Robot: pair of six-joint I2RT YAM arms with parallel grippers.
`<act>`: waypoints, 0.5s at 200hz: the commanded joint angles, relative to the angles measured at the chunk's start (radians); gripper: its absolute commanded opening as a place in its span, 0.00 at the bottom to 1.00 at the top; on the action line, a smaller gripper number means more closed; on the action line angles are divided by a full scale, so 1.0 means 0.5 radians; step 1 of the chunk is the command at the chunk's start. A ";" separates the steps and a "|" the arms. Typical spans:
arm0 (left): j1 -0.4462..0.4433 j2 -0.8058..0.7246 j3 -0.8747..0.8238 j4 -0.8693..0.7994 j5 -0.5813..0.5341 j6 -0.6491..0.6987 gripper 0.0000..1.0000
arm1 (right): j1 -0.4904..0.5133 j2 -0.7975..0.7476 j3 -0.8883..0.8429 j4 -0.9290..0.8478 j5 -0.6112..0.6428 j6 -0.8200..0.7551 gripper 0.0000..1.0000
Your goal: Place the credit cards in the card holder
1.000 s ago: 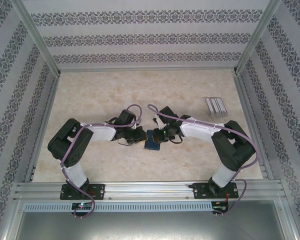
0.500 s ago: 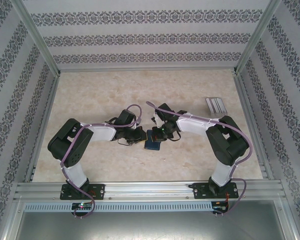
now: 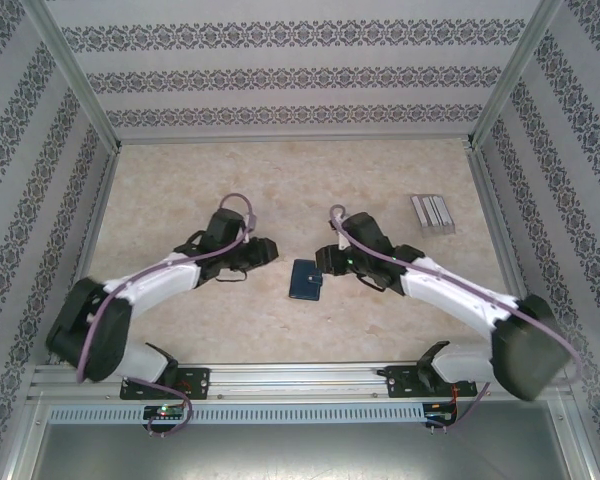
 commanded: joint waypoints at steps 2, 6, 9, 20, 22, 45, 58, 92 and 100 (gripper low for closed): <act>0.021 -0.288 0.045 -0.282 -0.489 0.229 0.56 | -0.043 -0.285 -0.123 0.186 0.501 -0.104 0.59; 0.022 -0.341 0.048 -0.298 -0.554 0.279 0.59 | -0.056 -0.332 -0.143 0.202 0.554 -0.128 0.62; 0.021 -0.378 0.051 -0.306 -0.610 0.316 0.60 | -0.065 -0.368 -0.161 0.219 0.596 -0.151 0.71; 0.023 -0.498 0.044 -0.313 -0.791 0.457 0.66 | -0.104 -0.492 -0.234 0.302 0.735 -0.242 0.98; 0.021 -0.518 0.043 -0.313 -0.824 0.482 0.70 | -0.113 -0.515 -0.244 0.317 0.755 -0.258 0.98; 0.015 -0.726 0.026 -0.298 -1.096 0.793 1.00 | -0.233 -0.776 -0.409 0.512 0.987 -0.432 0.98; 0.004 -0.838 -0.008 -0.256 -1.179 0.941 1.00 | -0.346 -0.914 -0.493 0.598 1.019 -0.508 0.98; -0.003 -1.052 -0.246 -0.005 -1.414 1.228 1.00 | -0.653 -1.119 -0.774 0.905 0.798 -0.894 0.98; -0.003 -1.059 -0.300 0.035 -1.556 1.250 1.00 | -0.717 -1.106 -0.851 0.988 0.779 -0.934 0.98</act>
